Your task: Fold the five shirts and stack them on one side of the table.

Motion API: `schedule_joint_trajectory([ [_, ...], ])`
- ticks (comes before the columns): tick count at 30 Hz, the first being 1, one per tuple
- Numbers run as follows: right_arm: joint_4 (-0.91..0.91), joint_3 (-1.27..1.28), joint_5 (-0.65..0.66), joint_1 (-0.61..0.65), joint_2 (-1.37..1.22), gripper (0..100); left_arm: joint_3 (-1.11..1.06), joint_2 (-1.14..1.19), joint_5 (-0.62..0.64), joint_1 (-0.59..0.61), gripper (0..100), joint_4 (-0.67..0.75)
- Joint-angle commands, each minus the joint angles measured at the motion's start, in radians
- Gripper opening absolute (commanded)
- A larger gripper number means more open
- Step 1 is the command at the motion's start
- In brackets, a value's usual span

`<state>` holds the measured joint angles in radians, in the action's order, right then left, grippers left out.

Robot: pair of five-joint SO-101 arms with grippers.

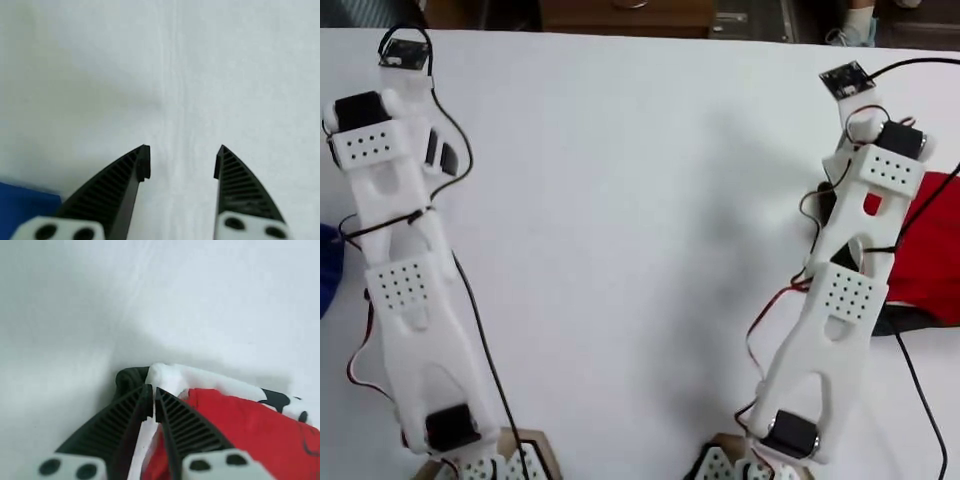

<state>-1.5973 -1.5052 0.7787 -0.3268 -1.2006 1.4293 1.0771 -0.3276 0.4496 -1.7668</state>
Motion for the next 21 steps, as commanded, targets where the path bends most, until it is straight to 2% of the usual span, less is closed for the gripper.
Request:
schedule_joint_trajectory([
  [1,0.007,-0.081,-0.003,0.019,0.084,2.0,0.039,-0.081,-0.009,0.009,23,-0.014],
  [10,-0.056,-0.100,-0.003,0.007,0.090,3.3,0.039,-0.081,-0.012,0.028,23,-0.012],
  [14,-0.111,-0.152,-0.014,0.058,0.131,17.0,0.039,-0.081,-0.008,0.051,23,-0.008],
  [17,-0.113,-0.160,-0.086,0.090,0.200,26.9,0.042,-0.083,-0.009,0.098,23,-0.003],
  [21,-0.113,-0.161,-0.100,0.130,0.315,27.5,0.153,-0.080,-0.008,0.196,23,-0.009],
])
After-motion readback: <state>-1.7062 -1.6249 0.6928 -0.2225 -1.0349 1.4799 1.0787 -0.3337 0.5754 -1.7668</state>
